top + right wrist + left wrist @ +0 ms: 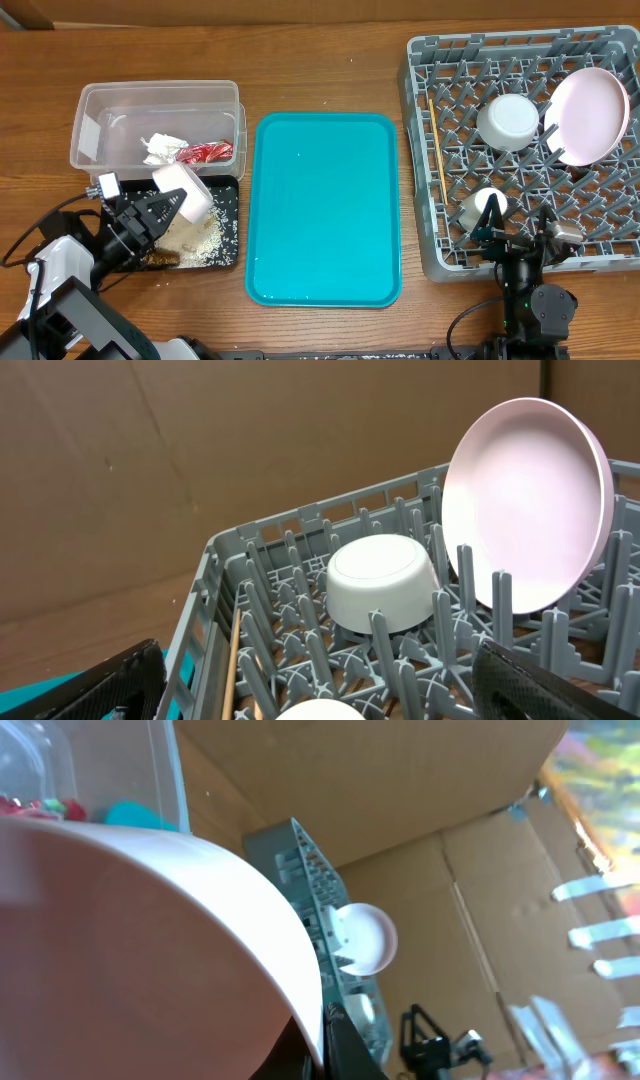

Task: Sort waste into correct bins and load items into the dishwasher
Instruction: 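Tip the bowl over the black tray to dump the rice, then carry the emptied bowl with the left gripper over the dish rack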

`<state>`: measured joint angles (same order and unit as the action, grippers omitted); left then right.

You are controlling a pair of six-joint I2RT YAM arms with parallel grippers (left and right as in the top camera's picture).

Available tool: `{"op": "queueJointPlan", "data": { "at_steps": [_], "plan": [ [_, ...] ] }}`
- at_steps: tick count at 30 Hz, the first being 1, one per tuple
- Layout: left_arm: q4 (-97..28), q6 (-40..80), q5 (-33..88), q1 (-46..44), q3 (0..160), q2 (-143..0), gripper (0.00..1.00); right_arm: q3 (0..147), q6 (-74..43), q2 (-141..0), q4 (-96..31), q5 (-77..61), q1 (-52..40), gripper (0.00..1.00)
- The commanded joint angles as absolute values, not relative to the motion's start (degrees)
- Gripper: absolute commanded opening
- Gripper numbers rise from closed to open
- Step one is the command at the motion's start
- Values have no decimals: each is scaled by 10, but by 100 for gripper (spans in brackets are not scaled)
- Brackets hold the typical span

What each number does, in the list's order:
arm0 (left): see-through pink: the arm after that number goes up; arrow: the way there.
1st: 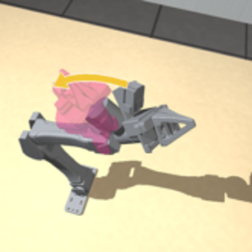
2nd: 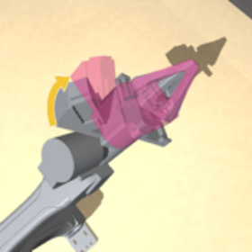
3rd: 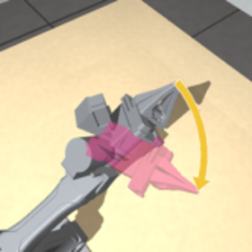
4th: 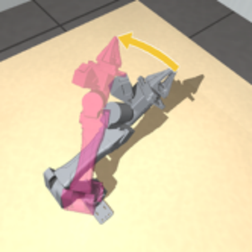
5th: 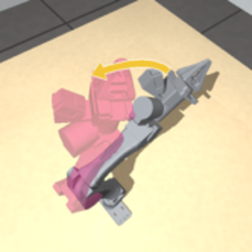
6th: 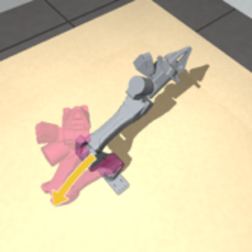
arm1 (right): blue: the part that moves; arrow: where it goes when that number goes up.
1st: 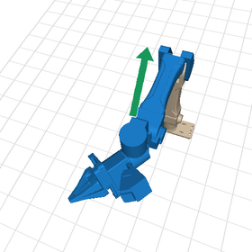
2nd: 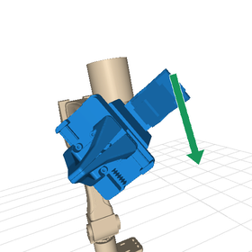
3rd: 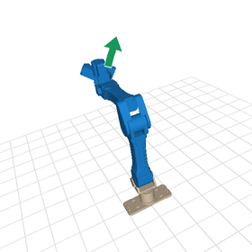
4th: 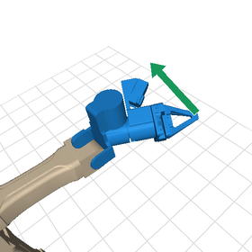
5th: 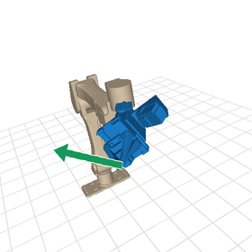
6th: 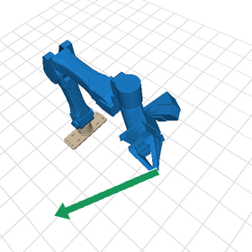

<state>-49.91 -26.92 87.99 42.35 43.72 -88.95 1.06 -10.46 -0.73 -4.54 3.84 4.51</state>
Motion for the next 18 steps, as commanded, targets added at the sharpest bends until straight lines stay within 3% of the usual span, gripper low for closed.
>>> {"op": "queueJointPlan", "data": {
  "at_steps": [1,7,11,14,18],
  "plan": [
    [-504,-262,876,405,439,-879,4,4,-105,-2,-42,39,49,100],
    [-542,-265,783,296,502,-834,4,4,-105,-2,-42,39,49,100],
    [-525,-170,665,160,577,-813,4,4,-105,-2,-42,39,49,100],
    [-439,-36,590,45,613,-813,4,4,-105,-2,-42,39,49,100],
    [-223,175,539,-93,618,-822,4,4,-105,-2,-42,39,49,100]
  ]
}}
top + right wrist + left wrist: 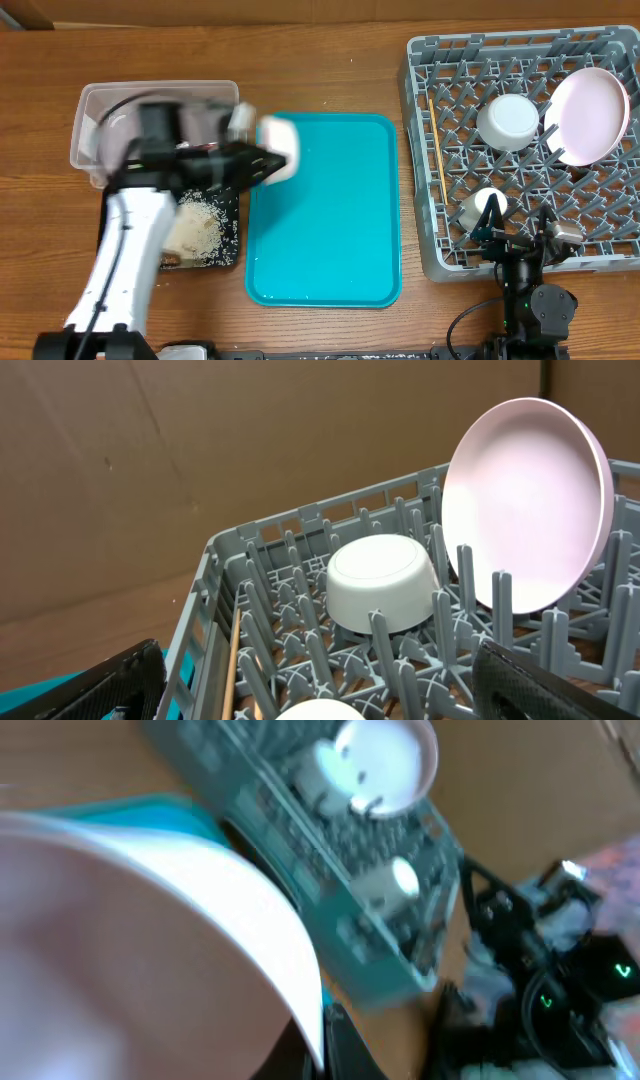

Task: Sort waste into correct bins and load items into the dishwasher
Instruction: 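Carry the emptied bowl with the left gripper over the dish rack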

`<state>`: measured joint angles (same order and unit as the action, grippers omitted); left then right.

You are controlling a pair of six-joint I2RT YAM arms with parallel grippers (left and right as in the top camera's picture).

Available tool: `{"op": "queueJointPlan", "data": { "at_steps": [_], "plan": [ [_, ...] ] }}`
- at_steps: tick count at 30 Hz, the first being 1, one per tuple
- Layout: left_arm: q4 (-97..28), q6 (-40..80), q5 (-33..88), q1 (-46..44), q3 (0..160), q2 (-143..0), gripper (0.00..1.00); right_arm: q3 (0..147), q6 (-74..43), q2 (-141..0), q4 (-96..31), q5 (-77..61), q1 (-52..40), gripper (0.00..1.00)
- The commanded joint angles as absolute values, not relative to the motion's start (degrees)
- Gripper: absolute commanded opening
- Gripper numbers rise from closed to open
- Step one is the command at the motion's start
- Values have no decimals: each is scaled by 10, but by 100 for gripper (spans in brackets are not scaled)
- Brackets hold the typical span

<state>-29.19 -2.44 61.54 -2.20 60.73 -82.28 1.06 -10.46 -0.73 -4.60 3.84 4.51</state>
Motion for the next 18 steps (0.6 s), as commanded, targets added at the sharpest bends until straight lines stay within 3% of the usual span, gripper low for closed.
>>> {"op": "queueJointPlan", "data": {
  "at_steps": [1,10,18],
  "plan": [
    [-164,219,534,-123,618,-831,4,4,-105,-2,-42,39,48,100],
    [311,555,522,-273,678,-1033,4,4,-105,-2,-42,39,49,100],
    [461,710,517,-326,846,-1236,4,4,-105,-2,-42,39,48,100]
  ]
}}
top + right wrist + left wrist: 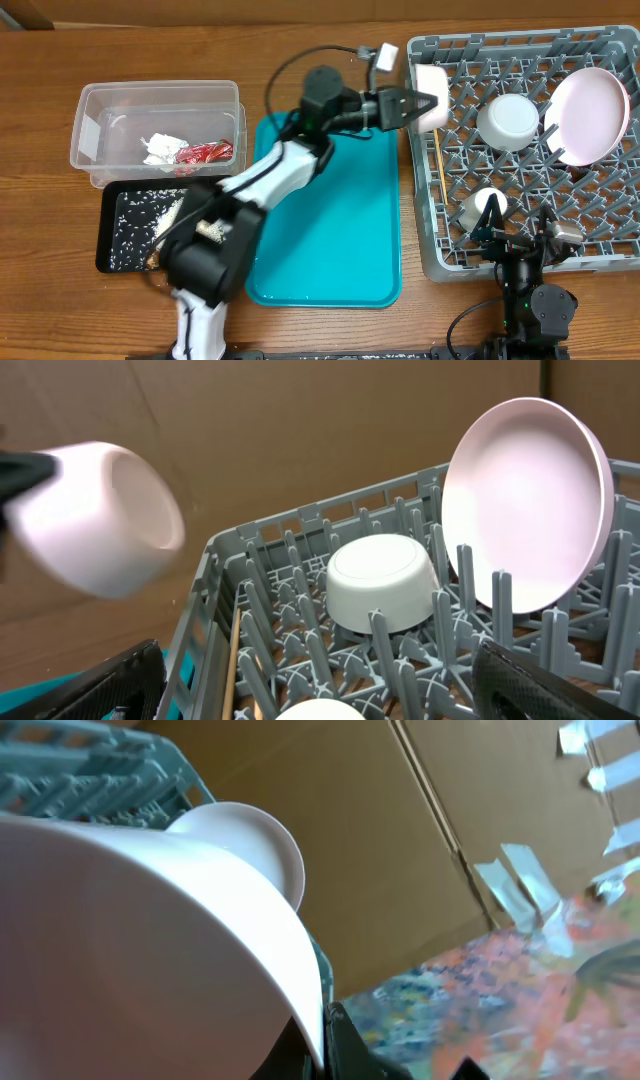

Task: Sort waste into correct bins and load items into the dishwasher
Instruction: 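Carry the emptied bowl with the left gripper over the dish rack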

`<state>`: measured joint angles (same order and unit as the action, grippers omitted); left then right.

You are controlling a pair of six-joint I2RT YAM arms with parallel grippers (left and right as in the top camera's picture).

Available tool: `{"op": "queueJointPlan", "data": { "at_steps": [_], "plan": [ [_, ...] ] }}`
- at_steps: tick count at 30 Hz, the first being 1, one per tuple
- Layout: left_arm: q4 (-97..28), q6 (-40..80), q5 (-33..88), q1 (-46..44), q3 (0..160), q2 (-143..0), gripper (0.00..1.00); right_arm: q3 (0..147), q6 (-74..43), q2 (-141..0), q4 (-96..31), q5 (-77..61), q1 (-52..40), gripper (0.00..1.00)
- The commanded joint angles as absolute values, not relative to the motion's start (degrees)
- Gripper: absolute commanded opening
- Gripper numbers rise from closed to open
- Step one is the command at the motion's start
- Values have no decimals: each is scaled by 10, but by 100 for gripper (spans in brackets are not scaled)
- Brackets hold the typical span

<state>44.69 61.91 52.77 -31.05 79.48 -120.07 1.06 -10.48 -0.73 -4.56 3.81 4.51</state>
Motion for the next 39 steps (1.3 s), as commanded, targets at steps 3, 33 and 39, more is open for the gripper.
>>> {"op": "queueJointPlan", "data": {
  "at_steps": [3,33,39],
  "plan": [
    [475,747,515,-334,880,-1277,4,4,-105,-2,-42,39,49,100],
    [606,806,487,-334,888,-1299,4,4,-105,-2,-42,39,49,100],
    [520,755,487,-348,888,-1299,4,4,-105,-2,-42,39,49,100]
  ]
}}
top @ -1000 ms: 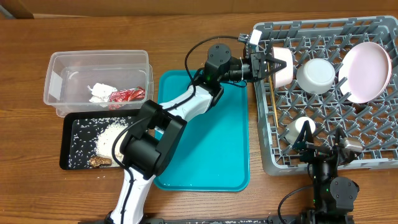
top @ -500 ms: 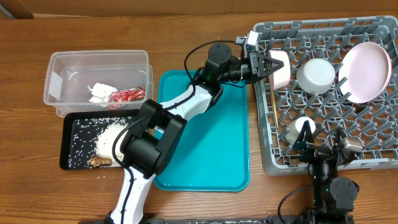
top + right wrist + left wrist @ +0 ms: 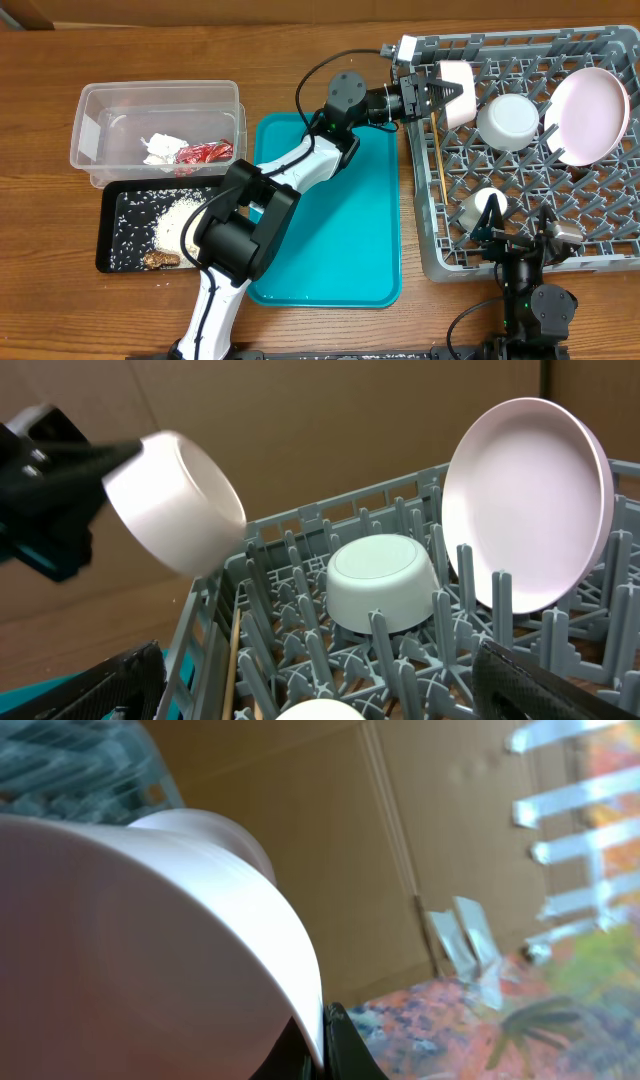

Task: Sort waste into correct bins and load items into the dishwasher
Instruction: 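Carry the emptied bowl with the left gripper over the dish rack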

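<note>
My left gripper [image 3: 438, 93] is shut on the rim of a pale pink bowl [image 3: 457, 92], held on its side above the far-left part of the grey dish rack [image 3: 610, 45]. In the left wrist view the bowl [image 3: 130, 950] fills the left of the frame, its rim pinched at the left gripper [image 3: 318, 1042]. The right wrist view shows the bowl [image 3: 175, 500] hanging over the rack's far-left corner. My right gripper [image 3: 517, 232] stands open at the rack's near edge, and the right gripper [image 3: 320, 705] has nothing between its fingers.
In the rack are an upturned white bowl [image 3: 508, 120], a pink plate [image 3: 588, 115] on edge, a small white cup [image 3: 482, 205] and a chopstick [image 3: 437, 145]. The teal tray [image 3: 325, 210] lies mid-table. A clear bin [image 3: 155, 125] with scraps and a black tray [image 3: 125, 230] of rice sit left.
The bowl in my left gripper was at the rack's far-left edge and is now a little further right, over the rack's pegs. The right gripper has not moved.
My left gripper held the bowl tipped over the black tray of rice. Then the bowl was over the teal tray's far-left corner, then at the rack's far-left edge, and now it hangs above the rack. The right arm stayed still throughout.
</note>
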`<state>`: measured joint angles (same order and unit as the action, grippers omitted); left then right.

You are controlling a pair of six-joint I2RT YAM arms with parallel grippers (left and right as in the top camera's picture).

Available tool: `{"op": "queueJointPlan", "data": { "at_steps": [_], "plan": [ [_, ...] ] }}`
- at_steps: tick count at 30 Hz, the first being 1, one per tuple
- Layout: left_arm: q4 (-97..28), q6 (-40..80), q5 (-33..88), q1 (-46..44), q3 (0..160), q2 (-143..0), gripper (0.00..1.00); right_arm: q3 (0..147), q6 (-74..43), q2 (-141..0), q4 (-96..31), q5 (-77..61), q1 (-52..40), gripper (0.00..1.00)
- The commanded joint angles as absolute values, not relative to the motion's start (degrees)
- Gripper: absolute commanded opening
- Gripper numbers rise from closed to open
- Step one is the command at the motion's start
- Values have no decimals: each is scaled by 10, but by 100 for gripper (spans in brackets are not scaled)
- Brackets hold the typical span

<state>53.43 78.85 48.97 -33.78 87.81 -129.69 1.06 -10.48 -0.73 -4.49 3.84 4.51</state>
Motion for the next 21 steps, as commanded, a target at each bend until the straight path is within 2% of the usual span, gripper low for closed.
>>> {"op": "queueJointPlan", "data": {
  "at_steps": [1,21],
  "plan": [
    [502,741,487,-352,888,-1299,4,4,-105,-2,-42,39,48,100],
    [432,686,478,-376,888,-1300,5,4,-105,-2,-42,39,49,100]
  ]
}}
